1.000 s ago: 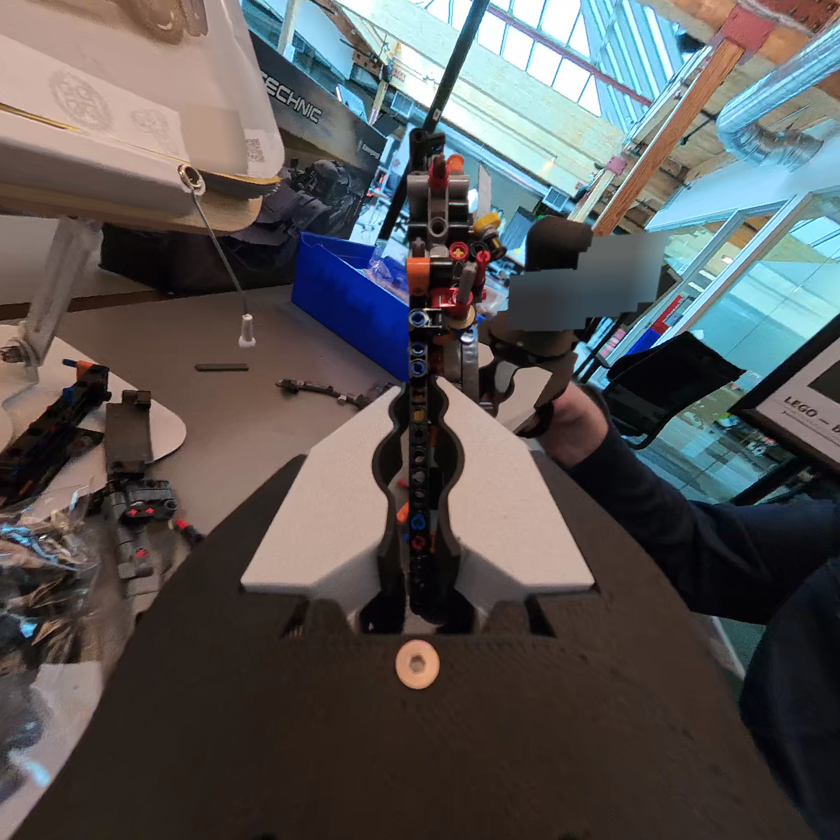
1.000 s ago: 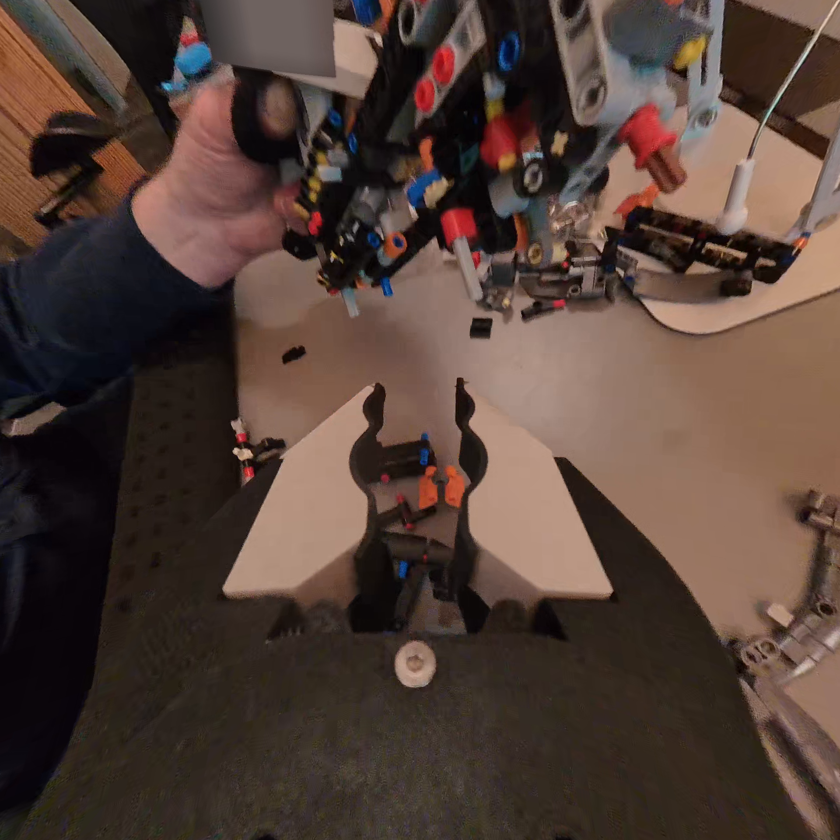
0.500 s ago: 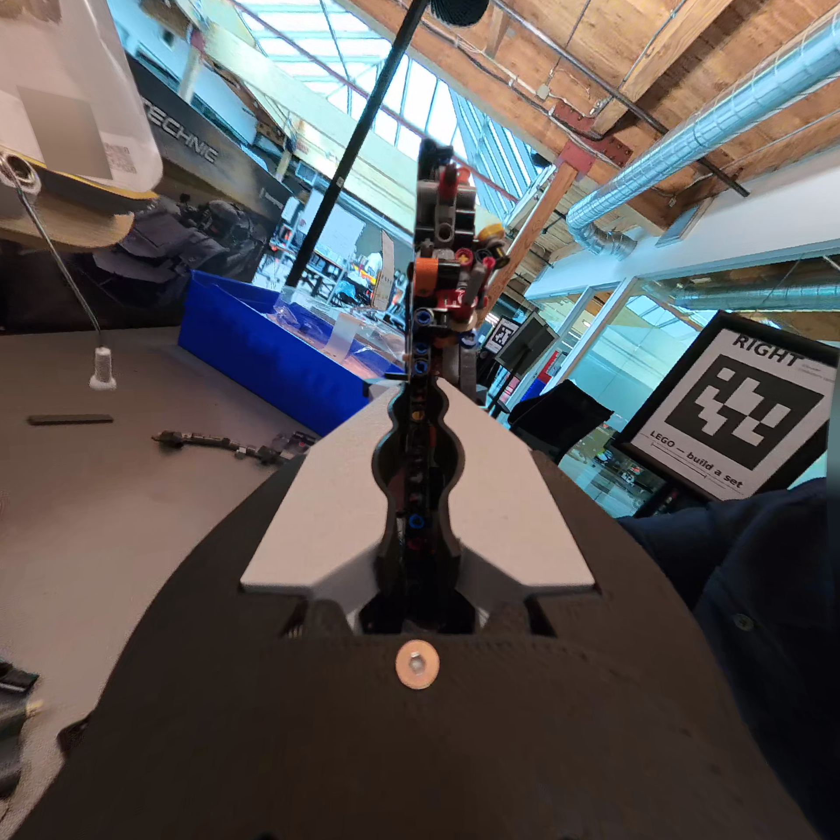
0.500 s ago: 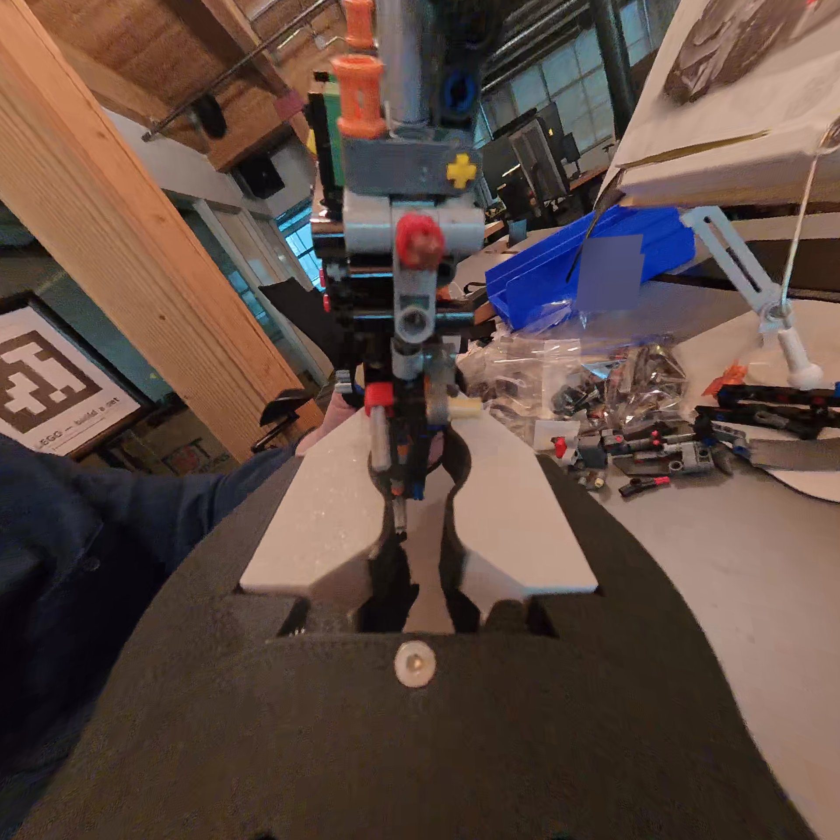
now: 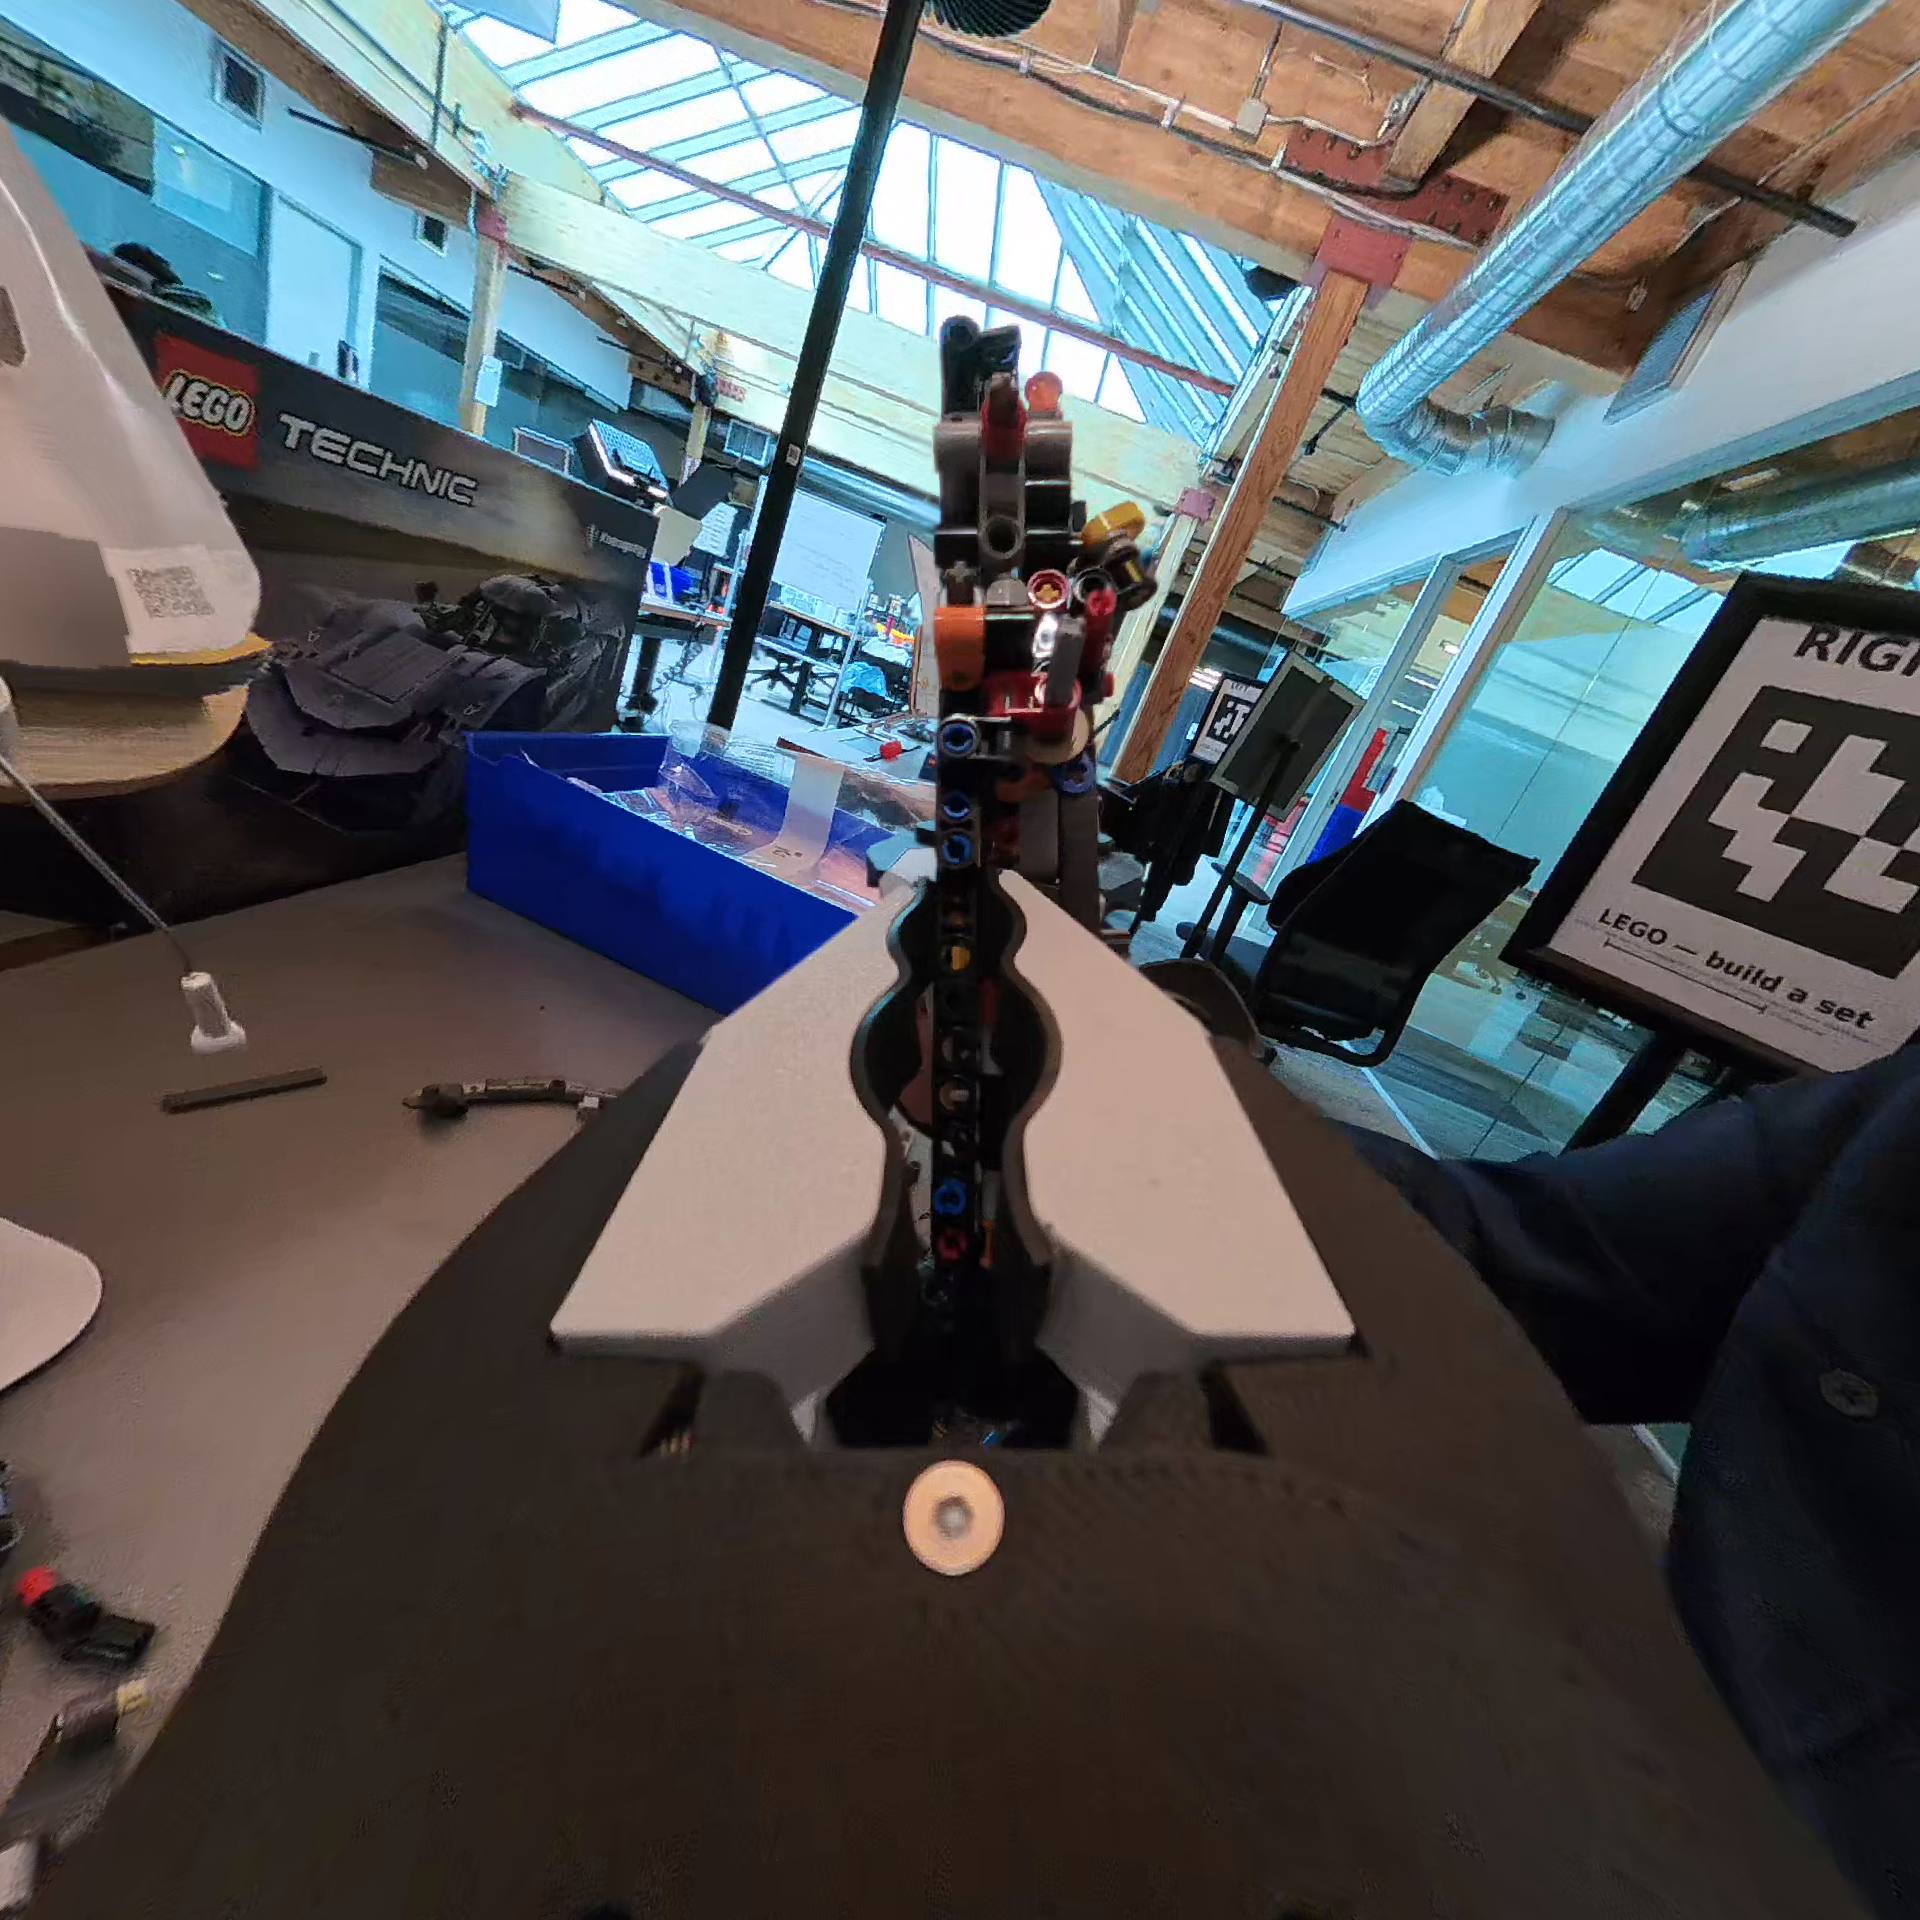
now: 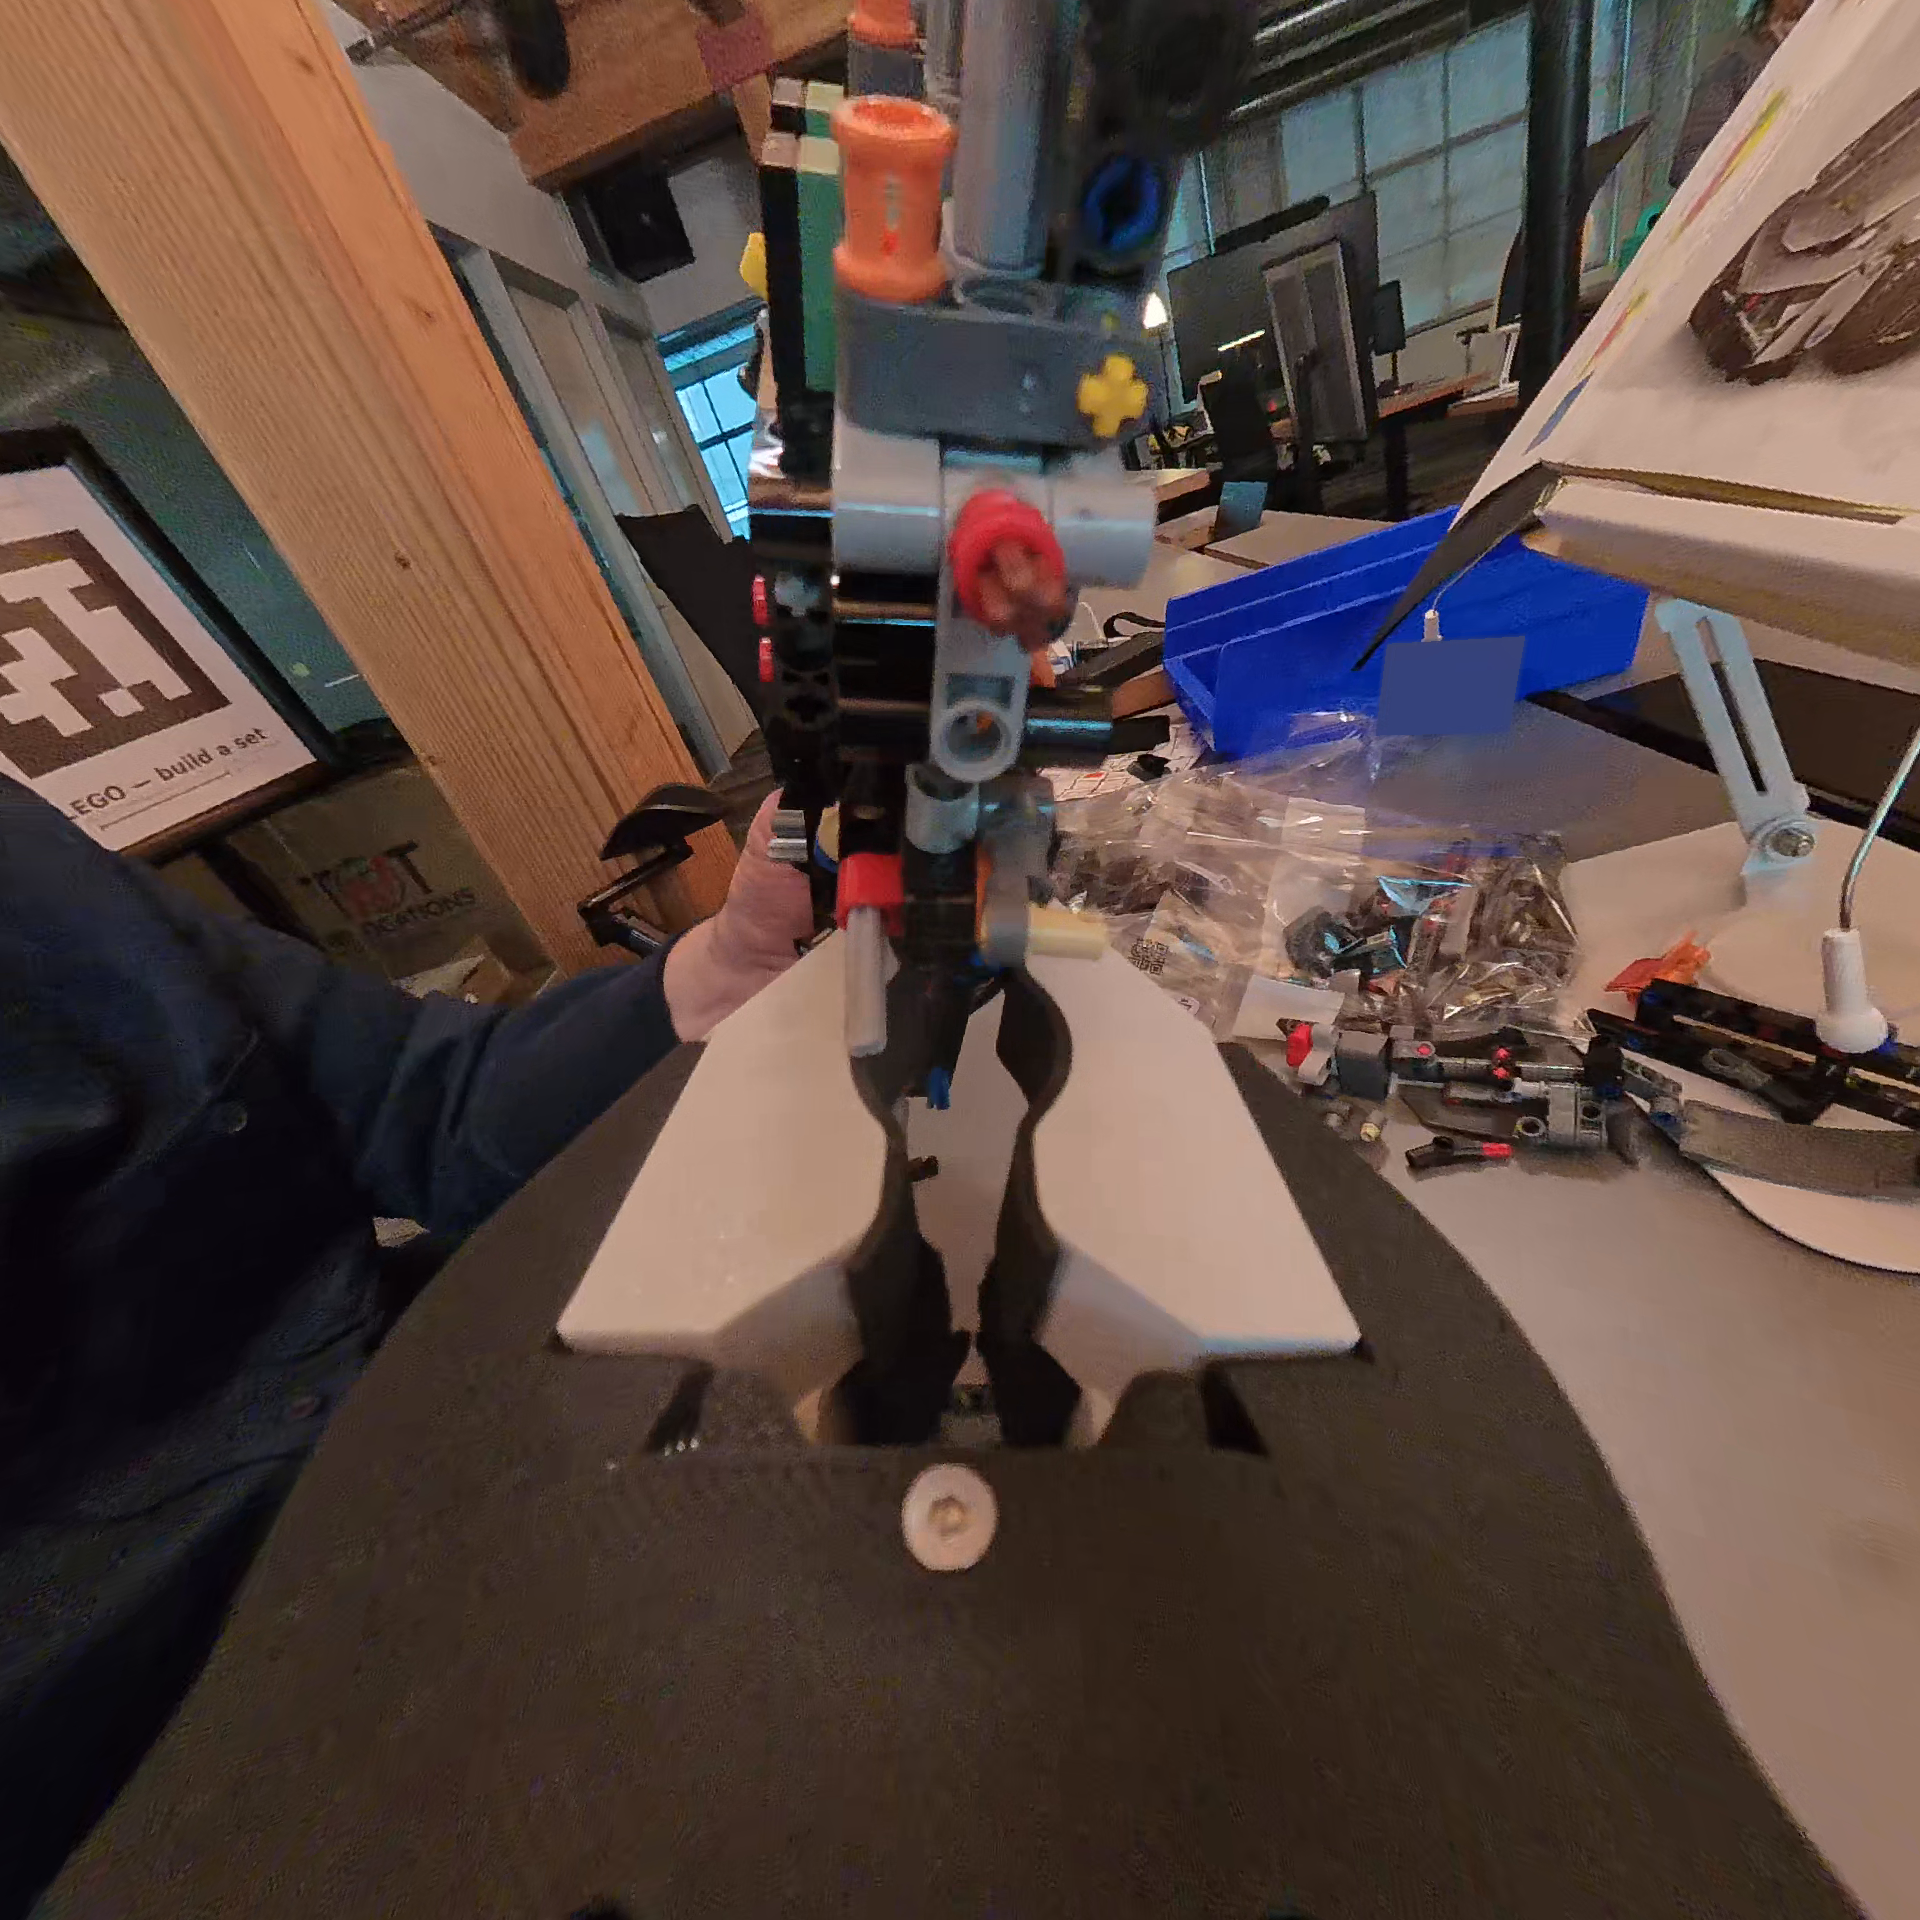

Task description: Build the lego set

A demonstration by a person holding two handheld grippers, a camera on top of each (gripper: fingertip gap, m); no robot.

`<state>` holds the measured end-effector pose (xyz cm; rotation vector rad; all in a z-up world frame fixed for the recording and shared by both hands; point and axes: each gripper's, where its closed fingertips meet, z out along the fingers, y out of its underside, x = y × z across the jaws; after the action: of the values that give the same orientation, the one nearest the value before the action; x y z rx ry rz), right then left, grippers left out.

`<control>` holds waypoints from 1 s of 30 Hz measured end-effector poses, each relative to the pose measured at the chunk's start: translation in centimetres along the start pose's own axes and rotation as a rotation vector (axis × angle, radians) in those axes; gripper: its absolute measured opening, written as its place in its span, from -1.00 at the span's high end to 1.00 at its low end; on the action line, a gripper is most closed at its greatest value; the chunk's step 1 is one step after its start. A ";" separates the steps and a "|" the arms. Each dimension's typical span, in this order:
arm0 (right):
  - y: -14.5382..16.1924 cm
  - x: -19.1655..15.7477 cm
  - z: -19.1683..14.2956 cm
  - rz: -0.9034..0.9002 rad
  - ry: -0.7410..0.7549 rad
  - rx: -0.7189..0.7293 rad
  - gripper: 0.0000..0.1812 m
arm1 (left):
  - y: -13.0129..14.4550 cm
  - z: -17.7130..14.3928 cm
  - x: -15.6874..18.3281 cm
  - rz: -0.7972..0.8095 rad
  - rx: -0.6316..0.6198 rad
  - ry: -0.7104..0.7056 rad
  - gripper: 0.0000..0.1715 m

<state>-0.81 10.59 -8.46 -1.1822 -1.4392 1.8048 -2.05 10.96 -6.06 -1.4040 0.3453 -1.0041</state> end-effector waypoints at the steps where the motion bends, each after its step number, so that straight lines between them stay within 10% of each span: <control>1: 0.0 -0.3 -0.1 -0.019 -0.004 -0.012 0.93 | 0.0 0.0 0.3 0.008 -0.010 -0.001 0.98; 17: 4.3 1.0 -1.1 0.000 0.013 -0.281 0.92 | 3.5 -0.9 -1.0 0.040 -0.248 0.035 0.92; 23: 5.3 1.7 -1.4 -0.063 0.085 -0.364 0.93 | 3.1 -1.9 -0.1 0.016 -0.288 0.094 0.23; 30: 8.8 1.5 0.6 -0.191 0.101 -0.561 0.93 | 1.9 -0.8 0.8 0.073 -0.264 0.113 0.28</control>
<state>-1.04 9.04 -17.27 -1.3151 -1.9924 1.2266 -1.51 9.57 -7.72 -1.5609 0.6272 -1.0067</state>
